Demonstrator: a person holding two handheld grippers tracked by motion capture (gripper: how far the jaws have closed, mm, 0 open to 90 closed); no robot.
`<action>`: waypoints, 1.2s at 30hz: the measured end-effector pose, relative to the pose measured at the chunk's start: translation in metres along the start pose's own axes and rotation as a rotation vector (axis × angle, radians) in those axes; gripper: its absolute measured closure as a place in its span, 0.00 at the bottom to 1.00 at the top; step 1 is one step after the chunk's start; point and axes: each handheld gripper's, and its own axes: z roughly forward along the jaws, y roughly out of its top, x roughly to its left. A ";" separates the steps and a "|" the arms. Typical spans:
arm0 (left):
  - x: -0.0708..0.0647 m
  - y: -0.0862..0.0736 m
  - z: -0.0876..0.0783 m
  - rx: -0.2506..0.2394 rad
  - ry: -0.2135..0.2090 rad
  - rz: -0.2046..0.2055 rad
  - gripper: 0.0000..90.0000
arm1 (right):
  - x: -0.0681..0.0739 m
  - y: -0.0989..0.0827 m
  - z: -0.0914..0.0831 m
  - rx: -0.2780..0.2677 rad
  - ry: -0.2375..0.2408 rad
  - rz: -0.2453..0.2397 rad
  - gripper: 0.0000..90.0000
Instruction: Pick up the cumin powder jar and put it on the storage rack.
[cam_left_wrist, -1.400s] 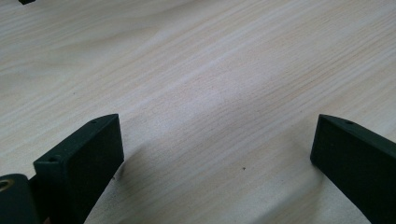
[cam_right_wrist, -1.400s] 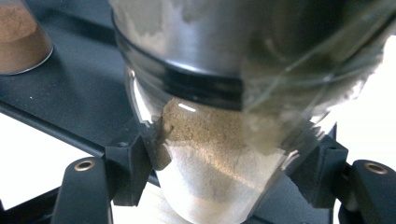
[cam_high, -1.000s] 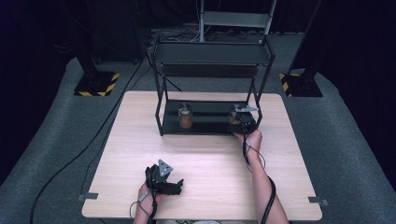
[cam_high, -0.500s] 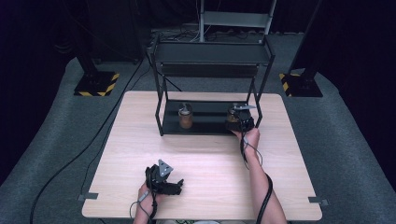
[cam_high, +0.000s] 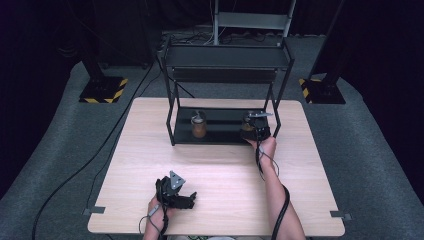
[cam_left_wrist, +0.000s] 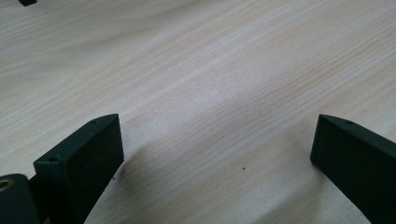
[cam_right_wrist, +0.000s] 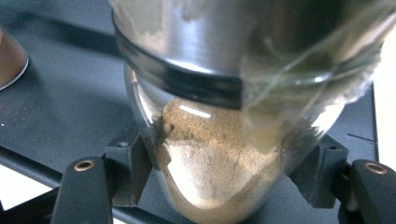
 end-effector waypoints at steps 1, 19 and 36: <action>0.000 0.000 0.000 -0.001 0.001 0.001 0.03 | 0.000 0.000 0.000 -0.001 -0.001 0.002 0.34; -0.001 0.000 0.000 -0.002 0.003 0.002 0.03 | 0.019 0.000 0.015 -0.029 -0.048 0.012 0.34; -0.002 -0.001 0.000 -0.004 0.006 0.006 0.03 | 0.022 0.002 0.019 -0.027 -0.066 0.009 0.34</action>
